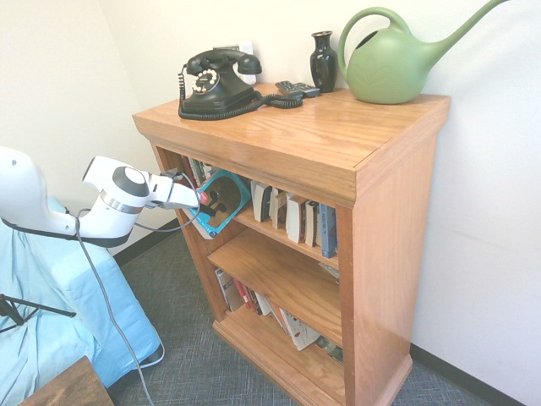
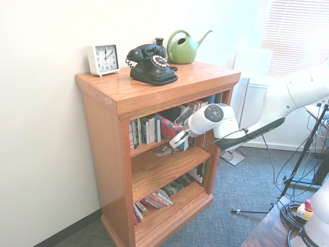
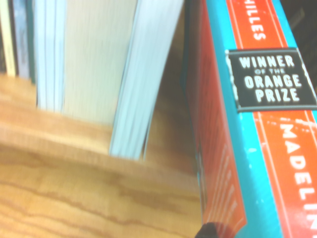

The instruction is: Organize the shelf

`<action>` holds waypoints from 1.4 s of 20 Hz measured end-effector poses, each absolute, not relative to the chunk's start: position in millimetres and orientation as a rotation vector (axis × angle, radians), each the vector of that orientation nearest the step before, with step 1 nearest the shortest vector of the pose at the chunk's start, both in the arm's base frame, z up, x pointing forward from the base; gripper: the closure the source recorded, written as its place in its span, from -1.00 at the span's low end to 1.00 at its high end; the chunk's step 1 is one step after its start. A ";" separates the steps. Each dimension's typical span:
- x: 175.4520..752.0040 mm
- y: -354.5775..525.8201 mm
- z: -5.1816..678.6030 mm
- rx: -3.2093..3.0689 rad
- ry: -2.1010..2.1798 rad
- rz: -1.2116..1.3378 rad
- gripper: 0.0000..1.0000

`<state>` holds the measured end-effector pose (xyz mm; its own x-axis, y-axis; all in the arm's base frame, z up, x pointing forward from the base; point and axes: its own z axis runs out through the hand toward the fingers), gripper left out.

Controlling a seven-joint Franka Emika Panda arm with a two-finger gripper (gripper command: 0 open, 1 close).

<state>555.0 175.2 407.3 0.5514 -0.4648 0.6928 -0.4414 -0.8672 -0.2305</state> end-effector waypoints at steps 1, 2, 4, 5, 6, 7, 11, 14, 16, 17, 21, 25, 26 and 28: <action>558.4 176.0 407.5 -2.738 0.800 -1.242 1.00; 562.0 176.7 407.1 -2.740 0.800 -1.249 1.00; 569.3 177.6 406.9 -2.739 0.801 -1.262 1.00; 573.4 178.2 407.5 -2.737 0.803 -1.267 1.00; 576.8 178.6 407.5 -2.736 0.803 -1.270 1.00; 580.2 178.9 408.3 -2.733 0.804 -1.273 1.00; 590.9 182.7 409.5 -2.730 0.816 -1.281 1.00; 598.8 185.0 410.9 -2.726 0.822 -1.286 1.00; 603.6 184.8 411.7 -2.727 0.822 -1.287 1.00; 607.0 183.8 412.8 -2.731 0.820 -1.297 1.00; 610.6 185.9 413.5 -2.731 0.819 -1.295 -1.00; 610.6 186.5 413.6 -2.731 0.820 -1.292 -1.00; 610.6 186.3 413.6 -2.730 0.821 -1.290 -1.00; 610.7 186.1 413.7 -2.731 0.821 -1.290 -1.00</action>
